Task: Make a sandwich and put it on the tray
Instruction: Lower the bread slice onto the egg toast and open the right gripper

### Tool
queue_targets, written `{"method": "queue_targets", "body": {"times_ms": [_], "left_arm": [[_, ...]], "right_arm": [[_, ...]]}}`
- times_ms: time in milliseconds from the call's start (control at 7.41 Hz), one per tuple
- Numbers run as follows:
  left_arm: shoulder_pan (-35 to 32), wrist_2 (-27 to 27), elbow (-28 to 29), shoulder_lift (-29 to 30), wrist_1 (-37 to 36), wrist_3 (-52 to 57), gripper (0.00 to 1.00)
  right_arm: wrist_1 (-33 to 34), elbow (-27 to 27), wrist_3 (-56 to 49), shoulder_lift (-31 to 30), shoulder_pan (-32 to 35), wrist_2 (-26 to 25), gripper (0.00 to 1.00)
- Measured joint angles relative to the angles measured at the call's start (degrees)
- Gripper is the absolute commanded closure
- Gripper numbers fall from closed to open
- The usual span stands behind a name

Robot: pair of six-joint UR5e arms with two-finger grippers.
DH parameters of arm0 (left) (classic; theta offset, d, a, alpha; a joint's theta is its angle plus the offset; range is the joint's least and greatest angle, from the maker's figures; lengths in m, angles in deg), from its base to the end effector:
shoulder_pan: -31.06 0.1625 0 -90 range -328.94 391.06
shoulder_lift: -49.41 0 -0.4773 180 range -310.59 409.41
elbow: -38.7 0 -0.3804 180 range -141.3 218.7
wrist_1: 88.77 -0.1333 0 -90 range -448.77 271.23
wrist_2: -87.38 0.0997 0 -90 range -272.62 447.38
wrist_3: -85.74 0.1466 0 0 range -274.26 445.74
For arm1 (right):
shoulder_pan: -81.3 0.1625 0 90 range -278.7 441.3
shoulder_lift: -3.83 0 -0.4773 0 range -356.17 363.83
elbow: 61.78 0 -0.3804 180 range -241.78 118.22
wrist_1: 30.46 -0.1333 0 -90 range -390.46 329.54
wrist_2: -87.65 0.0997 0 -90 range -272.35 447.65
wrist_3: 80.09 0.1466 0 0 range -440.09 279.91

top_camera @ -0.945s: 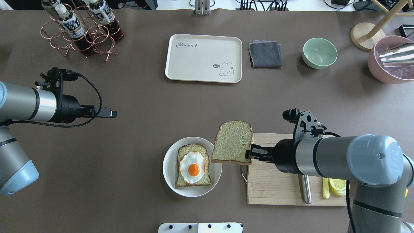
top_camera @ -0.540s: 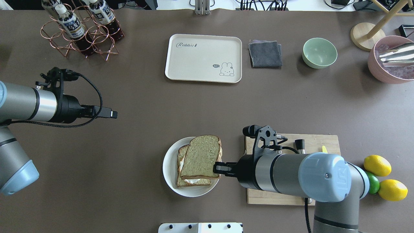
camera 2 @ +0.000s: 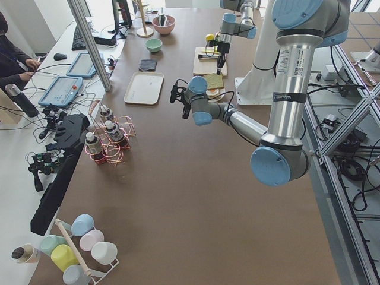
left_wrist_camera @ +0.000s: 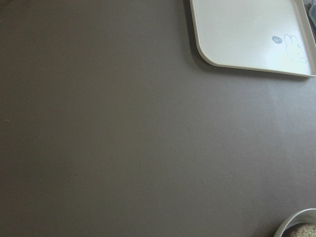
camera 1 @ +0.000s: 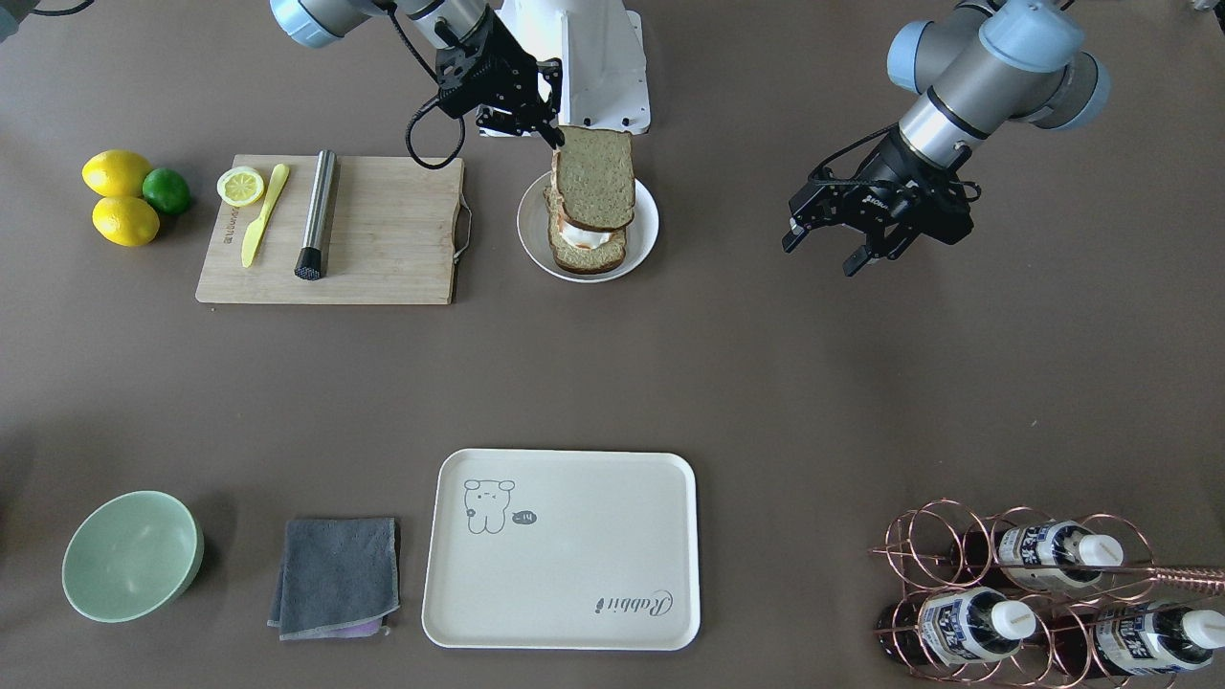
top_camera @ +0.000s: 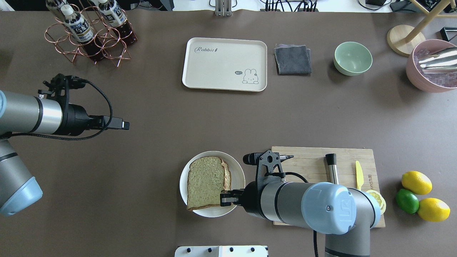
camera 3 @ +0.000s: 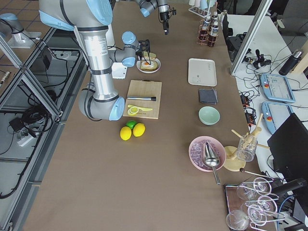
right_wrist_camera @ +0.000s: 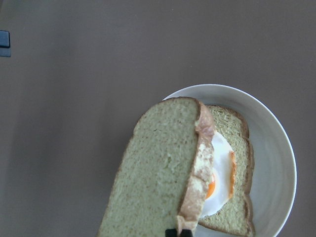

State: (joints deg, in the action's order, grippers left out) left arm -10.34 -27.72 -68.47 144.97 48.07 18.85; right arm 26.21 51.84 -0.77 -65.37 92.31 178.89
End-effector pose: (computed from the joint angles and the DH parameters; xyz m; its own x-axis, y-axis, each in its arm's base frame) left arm 0.3703 -0.4212 0.4435 0.3588 0.1575 -0.9200 0.1738 0.9572 0.2316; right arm -0.5696 -0.2434 0.2761 0.2362 -0.1428 0.9612 -0.1286 0.9758 0.1766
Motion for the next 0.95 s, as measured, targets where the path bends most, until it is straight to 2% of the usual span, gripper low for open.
{"method": "queue_targets", "body": {"times_ms": [405,945], "left_arm": [[0.0,0.1,0.0,-0.2,0.0,-0.2,0.02],[0.0,0.1,0.0,0.0,0.0,-0.2,0.02]], "right_arm": [[-9.4,-7.1,-3.3,-0.1,0.1,-0.5,1.00],[-10.8,-8.0,-3.3,-1.1,0.2,-1.2,1.00]]}}
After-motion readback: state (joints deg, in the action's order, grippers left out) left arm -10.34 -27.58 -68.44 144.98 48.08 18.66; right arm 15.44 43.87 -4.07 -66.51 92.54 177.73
